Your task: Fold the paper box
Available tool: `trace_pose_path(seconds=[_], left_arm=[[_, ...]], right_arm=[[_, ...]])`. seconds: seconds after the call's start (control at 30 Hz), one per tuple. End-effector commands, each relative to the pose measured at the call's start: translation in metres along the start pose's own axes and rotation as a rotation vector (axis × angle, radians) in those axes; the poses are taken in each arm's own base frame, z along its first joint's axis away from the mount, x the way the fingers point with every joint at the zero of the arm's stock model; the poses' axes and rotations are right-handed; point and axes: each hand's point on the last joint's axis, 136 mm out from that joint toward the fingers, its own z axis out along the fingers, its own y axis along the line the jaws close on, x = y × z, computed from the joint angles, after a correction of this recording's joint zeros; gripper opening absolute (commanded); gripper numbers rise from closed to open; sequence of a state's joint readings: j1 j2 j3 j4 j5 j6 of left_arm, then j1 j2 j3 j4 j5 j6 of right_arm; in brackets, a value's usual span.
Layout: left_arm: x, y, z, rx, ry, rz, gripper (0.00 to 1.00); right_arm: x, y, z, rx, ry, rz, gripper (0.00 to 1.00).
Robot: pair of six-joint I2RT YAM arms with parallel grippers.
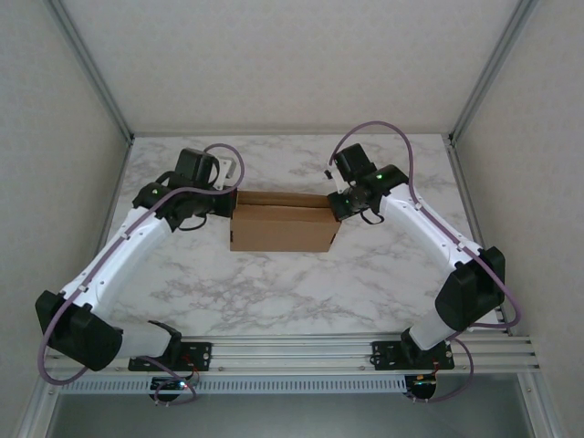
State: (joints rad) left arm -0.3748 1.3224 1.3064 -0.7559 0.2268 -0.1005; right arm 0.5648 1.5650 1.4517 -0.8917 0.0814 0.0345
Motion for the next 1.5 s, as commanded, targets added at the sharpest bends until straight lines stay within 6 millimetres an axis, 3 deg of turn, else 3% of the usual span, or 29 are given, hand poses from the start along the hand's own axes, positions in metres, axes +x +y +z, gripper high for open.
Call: trace_pose_path(seconds=[0.0,0.23,0.5,0.73,0.97,1.27,1.47], left_arm=[[-0.005,-0.02,-0.007,0.092,0.016,-0.027,0.0],[-0.004,-0.023,-0.001,0.139,0.032,-0.07,0.0],[0.017,-0.007,0.01,0.094,0.049,-0.088,0.0],[0.033,0.015,0.009,-0.001,0.016,-0.105,0.0],[0.043,0.013,0.014,0.034,-0.006,-0.17,0.0],[0.023,-0.002,0.005,0.117,-0.072,-0.285,0.0],[0.044,0.004,0.018,0.095,-0.015,-0.304,0.0]], right_arm=[[0.006,0.017,-0.006,-0.053,0.021,-0.031,0.0],[0.007,0.018,-0.006,-0.054,0.023,-0.029,0.0],[0.01,0.017,-0.006,-0.049,0.027,-0.033,0.0],[0.011,0.015,-0.007,-0.041,0.024,-0.038,0.0],[0.011,0.016,-0.007,-0.047,0.025,-0.034,0.0],[0.016,0.017,-0.005,-0.055,0.031,-0.023,0.0],[0.02,0.017,-0.004,-0.054,0.032,-0.02,0.0]])
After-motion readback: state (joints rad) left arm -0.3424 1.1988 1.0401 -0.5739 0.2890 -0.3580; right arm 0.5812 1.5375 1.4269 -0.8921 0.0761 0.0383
